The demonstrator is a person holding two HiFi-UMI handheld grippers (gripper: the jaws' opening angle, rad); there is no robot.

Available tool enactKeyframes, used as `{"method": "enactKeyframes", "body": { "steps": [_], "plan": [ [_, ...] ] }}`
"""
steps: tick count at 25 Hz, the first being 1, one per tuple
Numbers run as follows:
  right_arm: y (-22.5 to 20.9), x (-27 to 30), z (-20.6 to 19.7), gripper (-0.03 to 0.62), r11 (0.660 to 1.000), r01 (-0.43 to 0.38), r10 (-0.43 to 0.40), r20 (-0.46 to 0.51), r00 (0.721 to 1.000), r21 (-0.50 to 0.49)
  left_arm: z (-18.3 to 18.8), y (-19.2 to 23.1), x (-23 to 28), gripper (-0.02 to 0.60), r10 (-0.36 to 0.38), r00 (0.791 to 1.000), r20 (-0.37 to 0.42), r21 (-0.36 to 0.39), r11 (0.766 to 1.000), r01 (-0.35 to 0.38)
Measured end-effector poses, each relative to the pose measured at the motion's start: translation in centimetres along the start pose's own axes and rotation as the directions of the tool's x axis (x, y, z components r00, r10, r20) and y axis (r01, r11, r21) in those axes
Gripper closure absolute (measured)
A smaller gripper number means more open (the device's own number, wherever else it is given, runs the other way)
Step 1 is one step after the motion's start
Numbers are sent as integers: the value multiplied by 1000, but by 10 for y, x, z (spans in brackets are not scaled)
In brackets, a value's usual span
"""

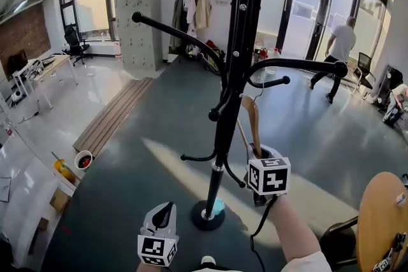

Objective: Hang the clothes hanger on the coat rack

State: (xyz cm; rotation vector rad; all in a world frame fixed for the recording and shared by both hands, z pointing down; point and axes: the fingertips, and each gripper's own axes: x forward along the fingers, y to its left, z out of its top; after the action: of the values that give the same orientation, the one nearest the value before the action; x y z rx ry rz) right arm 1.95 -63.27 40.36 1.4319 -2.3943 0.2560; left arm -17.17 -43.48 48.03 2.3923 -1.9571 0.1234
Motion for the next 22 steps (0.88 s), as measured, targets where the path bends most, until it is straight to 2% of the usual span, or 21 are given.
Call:
{"method": "enactKeyframes", "body": {
  "steps": [12,14,19,22],
  "plan": [
    [-3,-10,-5,551,999,29,-30,32,999,39,3,0,-15,581,6,1000,8,-6,1000,-6],
    [-2,-16,0,514,998,38,-41,73,996,41,2,0,-19,581,3,1000,9,-4,1000,-3],
    [9,-42,8,360,998,56,-56,212,976,4,-6,0,-30,581,-8,1000,16,-1,1000,8],
    [18,-60,9,342,997,71,-63,247,967,-24,-3,-4,-36,581,-34,999,19,9,999,33]
  ]
}}
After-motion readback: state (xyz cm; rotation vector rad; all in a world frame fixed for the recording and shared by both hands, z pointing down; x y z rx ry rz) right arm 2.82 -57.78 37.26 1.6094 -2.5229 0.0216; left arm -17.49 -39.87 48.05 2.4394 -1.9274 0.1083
